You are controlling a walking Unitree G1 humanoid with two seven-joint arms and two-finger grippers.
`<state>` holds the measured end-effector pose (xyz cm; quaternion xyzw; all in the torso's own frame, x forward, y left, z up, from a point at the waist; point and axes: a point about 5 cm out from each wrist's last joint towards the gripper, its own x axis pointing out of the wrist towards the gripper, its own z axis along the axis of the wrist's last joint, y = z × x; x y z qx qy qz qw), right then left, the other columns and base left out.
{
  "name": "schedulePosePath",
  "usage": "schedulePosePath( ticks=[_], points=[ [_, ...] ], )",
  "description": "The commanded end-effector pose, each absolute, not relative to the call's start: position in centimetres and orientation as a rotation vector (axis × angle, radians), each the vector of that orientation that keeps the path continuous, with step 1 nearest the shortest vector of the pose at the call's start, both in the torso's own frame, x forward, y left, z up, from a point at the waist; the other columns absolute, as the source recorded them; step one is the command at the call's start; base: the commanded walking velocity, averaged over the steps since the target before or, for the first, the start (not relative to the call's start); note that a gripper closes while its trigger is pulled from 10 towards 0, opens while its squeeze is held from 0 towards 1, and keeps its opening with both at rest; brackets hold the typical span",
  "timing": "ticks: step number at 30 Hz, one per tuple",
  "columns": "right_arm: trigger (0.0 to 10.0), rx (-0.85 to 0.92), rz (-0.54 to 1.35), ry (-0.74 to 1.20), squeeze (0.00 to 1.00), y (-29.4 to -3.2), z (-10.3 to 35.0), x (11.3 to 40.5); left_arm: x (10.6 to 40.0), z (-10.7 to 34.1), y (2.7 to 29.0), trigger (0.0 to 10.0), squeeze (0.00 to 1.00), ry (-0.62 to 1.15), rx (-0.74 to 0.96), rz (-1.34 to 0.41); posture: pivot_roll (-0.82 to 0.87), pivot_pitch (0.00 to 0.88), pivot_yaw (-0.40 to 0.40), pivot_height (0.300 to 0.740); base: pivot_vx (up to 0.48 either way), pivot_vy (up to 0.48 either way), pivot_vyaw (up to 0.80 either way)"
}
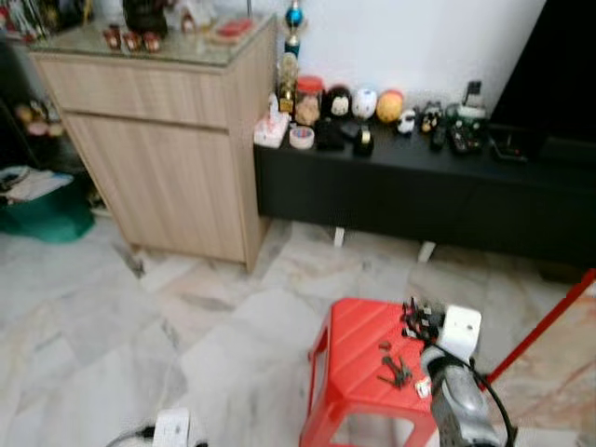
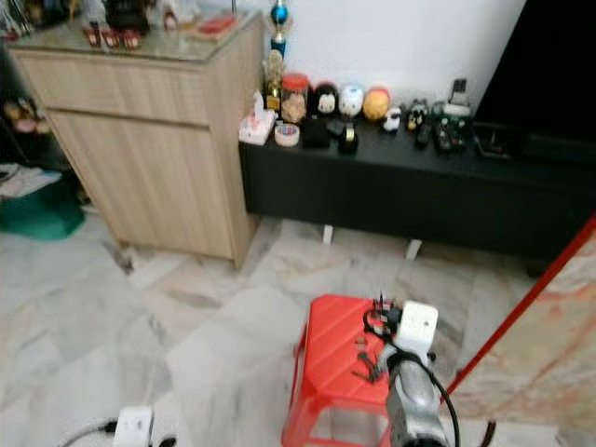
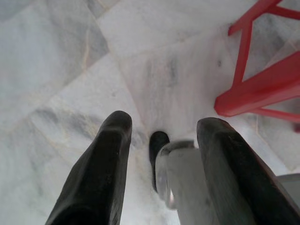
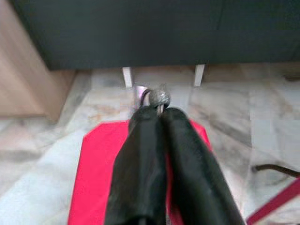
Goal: Hang keys on a hook
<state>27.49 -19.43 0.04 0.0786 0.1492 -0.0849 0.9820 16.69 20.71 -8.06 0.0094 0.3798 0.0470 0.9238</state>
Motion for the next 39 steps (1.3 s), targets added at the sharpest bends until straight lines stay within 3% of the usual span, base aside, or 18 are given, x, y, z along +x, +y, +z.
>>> schedulePosePath(
  ticks=[1,9,26,39],
  points=[
    [10.0,0.168,-0.174,0.286,0.0,-19.27,0.38,27.77,16.48,-8.16,20.86,10.0,0.0,0.792,0.027,0.1,0.09,0.0,-0.084,0.74,-0.274,0.0,0.0],
    [10.0,0.172,-0.179,0.287,0.0,-19.17,0.41,27.77,16.37,-8.22,20.79,10.0,0.0,0.795,0.027,0.104,0.09,0.0,-0.087,0.74,-0.287,0.0,0.0],
    [10.0,0.178,-0.186,0.279,0.0,-19.38,0.8,28.22,16.4,-8.28,20.48,10.0,0.0,0.796,0.019,0.108,0.08,0.0,-0.09,0.74,0.0,0.0,0.0],
    [10.0,0.178,-0.179,0.292,0.0,-19.25,0.62,28.19,16.48,-8.3,20.04,10.0,0.0,0.795,0.035,0.079,0.08,0.0,-0.092,0.74,0.0,0.0,-0.78]
  ],
)
